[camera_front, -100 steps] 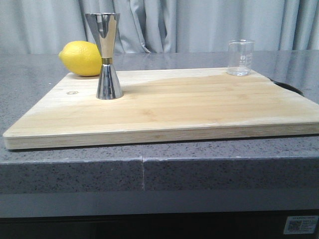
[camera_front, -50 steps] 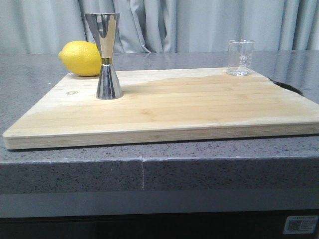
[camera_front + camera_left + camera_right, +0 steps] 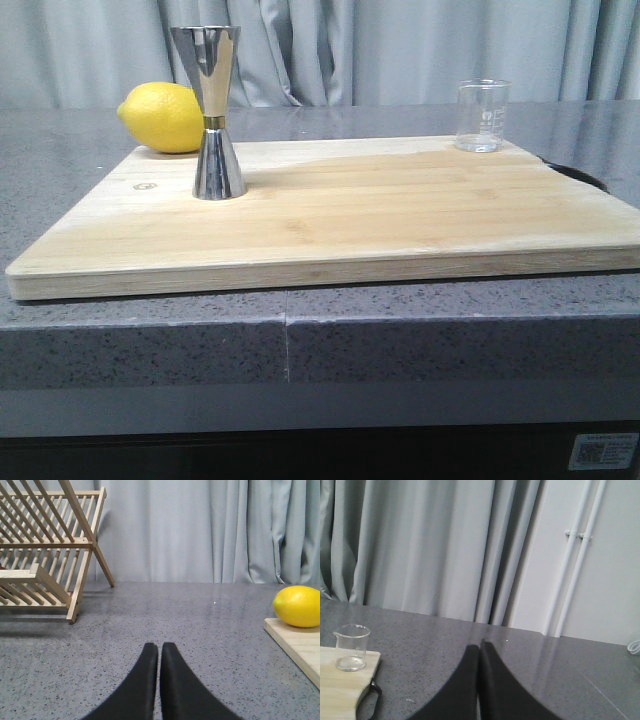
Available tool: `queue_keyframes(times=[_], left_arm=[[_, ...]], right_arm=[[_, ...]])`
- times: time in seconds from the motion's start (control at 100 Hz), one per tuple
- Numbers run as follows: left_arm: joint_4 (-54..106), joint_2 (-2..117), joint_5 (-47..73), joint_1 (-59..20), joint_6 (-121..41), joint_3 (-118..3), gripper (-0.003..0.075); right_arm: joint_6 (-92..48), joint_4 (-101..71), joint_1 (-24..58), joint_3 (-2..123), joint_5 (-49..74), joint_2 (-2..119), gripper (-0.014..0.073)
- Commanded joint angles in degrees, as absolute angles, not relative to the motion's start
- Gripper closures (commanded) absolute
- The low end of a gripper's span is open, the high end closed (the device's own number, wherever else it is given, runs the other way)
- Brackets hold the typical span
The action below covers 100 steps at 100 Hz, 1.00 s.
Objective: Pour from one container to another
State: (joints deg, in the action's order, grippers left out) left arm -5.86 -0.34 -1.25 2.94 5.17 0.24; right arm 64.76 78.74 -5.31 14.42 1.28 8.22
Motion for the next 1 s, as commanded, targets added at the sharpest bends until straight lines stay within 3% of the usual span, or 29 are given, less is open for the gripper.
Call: queue_keyframes(times=[0.0,0.57,0.79,0.99], left_arm=[[-5.9,-1.6,-5.4,2.5,5.8,1.9,0.0739],[-5.9,-1.6,-5.4,2.5,5.8,1.9,0.0739],[-5.9,-1.6,-5.4,2.5,5.8,1.9,0.0739],[-5.9,-1.6,-5.4,2.5,5.8,1.9,0.0739]], right_arm=[[64.8,79.0,-5.6,16.1,0.5,8.8,0.0664],[63.8,78.4,-5.6,16.0,1.8,8.9,0.0664],[23.4,39.6,-5.6,16.0,1.4,8.9,0.0664],[4.0,16.3,-5.6,14.2,3.2,5.0,0.0664]])
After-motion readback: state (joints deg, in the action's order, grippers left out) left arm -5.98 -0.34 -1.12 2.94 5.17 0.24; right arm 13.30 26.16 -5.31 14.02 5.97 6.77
